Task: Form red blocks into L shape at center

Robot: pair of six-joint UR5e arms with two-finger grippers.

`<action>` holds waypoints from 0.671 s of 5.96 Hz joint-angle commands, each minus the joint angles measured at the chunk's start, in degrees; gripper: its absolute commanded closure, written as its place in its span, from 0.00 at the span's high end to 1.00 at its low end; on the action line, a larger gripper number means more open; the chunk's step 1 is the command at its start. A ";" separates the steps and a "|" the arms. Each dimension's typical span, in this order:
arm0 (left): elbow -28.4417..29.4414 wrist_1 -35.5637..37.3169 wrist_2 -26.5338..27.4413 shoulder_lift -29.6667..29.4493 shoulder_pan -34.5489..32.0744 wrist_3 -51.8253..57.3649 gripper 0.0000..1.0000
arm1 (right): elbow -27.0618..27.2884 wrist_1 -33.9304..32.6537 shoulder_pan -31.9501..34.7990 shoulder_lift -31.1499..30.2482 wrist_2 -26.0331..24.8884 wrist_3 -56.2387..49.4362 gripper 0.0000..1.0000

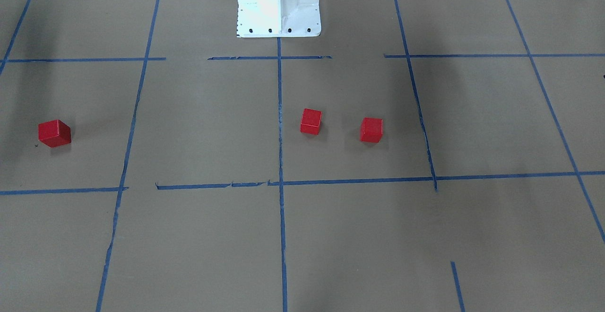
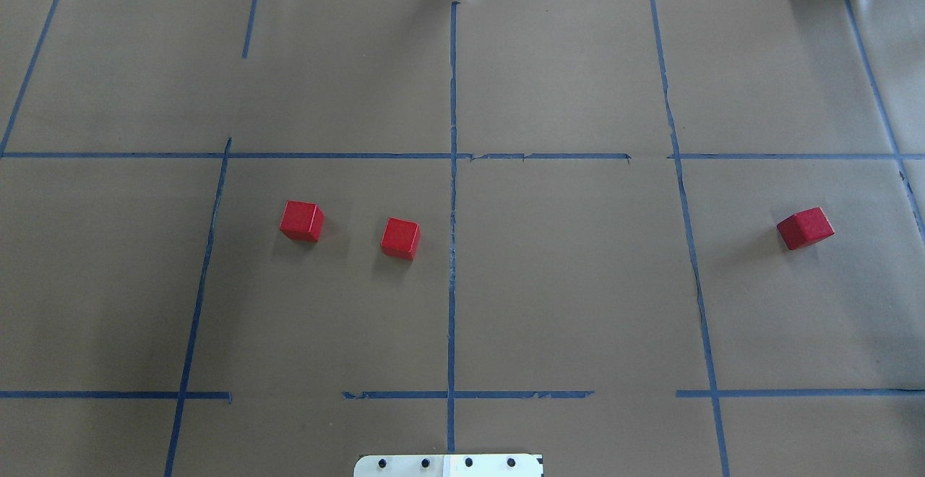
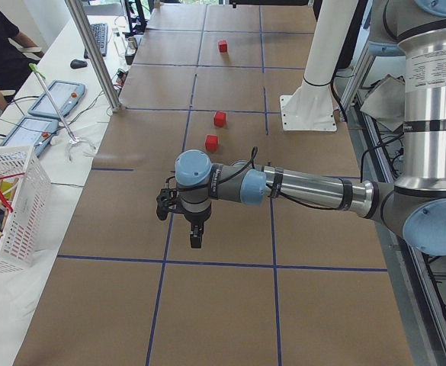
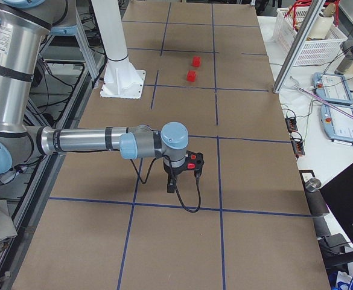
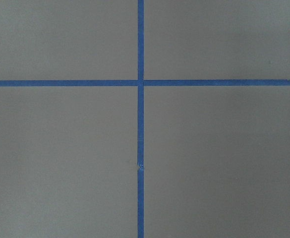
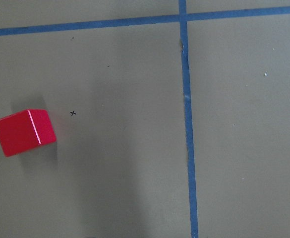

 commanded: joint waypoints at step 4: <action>0.30 -4.04 -0.01 -0.08 3.69 -0.27 1.00 | -4.07 9.80 -14.28 7.85 -2.89 2.49 1.00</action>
